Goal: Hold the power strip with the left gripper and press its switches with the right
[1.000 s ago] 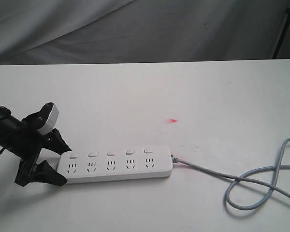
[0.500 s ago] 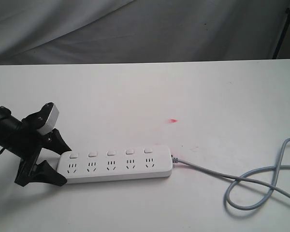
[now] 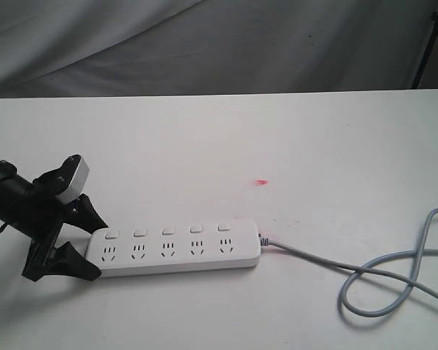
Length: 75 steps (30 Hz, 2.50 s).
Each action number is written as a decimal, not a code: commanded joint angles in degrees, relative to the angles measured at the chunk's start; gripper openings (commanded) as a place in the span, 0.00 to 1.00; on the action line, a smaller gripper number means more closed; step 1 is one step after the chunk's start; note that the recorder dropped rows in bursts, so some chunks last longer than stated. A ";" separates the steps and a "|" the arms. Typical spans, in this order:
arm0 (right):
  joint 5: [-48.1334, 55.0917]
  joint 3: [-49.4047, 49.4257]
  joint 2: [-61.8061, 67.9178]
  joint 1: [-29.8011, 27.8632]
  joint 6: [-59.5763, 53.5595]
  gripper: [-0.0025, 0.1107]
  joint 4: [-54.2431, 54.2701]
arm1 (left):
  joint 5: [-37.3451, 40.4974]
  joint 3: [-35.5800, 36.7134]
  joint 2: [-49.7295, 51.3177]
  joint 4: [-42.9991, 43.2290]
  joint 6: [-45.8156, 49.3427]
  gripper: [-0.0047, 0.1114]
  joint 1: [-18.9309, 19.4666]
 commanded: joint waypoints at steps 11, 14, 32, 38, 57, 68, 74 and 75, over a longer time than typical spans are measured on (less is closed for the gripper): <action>38.63 -43.43 42.45 1.87 -19.80 0.02 -7.26 | -0.53 -0.13 0.31 0.75 -0.22 0.07 -0.22; 46.43 -48.64 48.57 1.87 -33.15 0.02 0.66 | -0.53 -0.13 0.31 0.75 -0.22 0.07 -0.22; 68.45 -54.76 71.96 1.87 -101.39 0.02 59.11 | -0.53 -0.13 0.31 0.75 -0.22 0.07 -0.22; 68.09 -54.76 76.82 2.82 -110.31 0.15 66.97 | -0.53 -0.13 0.31 0.75 -0.22 0.07 -0.22; 45.43 -54.76 87.46 21.47 -112.83 0.83 59.27 | -0.53 -0.13 0.31 0.75 -0.22 0.07 -0.22; 32.79 -54.76 88.01 24.37 -112.32 0.84 59.15 | -0.53 -0.13 0.31 0.75 -0.22 0.07 -0.22; 35.94 -54.76 88.01 24.37 -111.49 0.84 59.28 | -0.53 -0.13 0.31 0.75 -0.22 0.07 -0.22; 36.54 -54.76 88.01 24.37 -111.49 0.84 59.28 | -0.53 -0.13 0.31 0.75 -0.22 0.07 -0.22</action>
